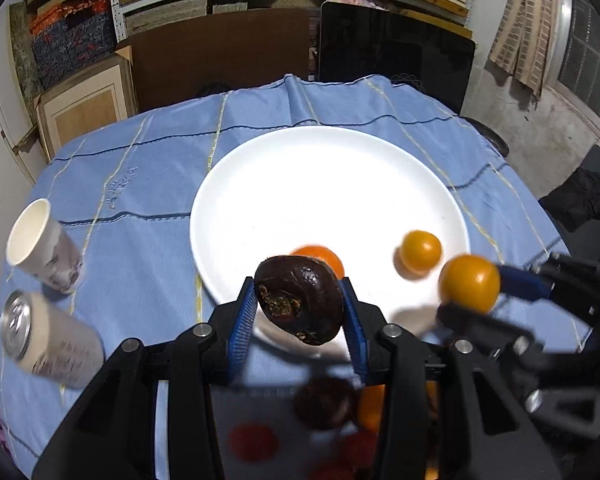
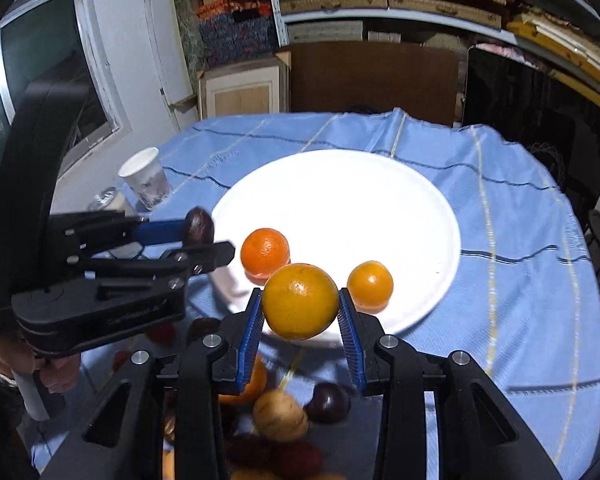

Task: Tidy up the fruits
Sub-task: 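Carry both fruits onto the white plate and open both tools, then withdraw both open tools from the plate back to the pile, then grasp a red cherry tomato with the left tool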

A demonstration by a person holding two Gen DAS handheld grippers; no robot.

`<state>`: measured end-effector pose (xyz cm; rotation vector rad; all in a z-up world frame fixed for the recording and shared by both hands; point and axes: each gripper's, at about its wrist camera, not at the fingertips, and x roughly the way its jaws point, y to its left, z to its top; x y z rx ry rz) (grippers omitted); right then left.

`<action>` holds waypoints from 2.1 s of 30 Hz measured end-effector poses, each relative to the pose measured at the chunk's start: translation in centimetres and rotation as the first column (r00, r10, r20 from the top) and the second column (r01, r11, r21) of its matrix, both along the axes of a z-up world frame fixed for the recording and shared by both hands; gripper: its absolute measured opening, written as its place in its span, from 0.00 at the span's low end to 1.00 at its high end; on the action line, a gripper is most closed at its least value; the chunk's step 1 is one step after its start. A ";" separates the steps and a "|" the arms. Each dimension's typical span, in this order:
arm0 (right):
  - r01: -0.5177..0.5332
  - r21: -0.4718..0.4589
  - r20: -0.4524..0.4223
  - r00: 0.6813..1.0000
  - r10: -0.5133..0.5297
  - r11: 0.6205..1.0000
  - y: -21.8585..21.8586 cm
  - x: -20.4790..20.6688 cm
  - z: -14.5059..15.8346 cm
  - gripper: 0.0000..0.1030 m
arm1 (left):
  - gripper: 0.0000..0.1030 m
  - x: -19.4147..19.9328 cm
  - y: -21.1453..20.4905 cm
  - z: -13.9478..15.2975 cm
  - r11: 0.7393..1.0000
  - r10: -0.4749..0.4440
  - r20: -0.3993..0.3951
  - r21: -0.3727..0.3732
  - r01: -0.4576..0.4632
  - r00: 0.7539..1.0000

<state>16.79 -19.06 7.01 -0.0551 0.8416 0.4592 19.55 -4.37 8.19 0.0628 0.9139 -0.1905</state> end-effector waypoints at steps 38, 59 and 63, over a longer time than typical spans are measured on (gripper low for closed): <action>0.115 0.080 -0.018 0.993 -0.114 0.990 -5.3 -8.7 -0.6 0.54 | 0.73 -8.1 1.8 -0.1 0.996 0.091 0.044 0.003 -0.091 0.995; 0.090 0.095 -0.052 0.995 -0.085 0.991 -4.5 -18.2 -3.0 0.62 | 0.80 -20.0 5.1 -3.3 0.992 0.108 0.023 0.057 -0.109 0.994; 0.080 0.094 -0.051 0.996 -0.076 0.992 -4.2 -18.7 -3.0 0.62 | 0.76 -19.5 5.1 -4.0 0.993 0.107 0.007 0.054 -0.107 0.994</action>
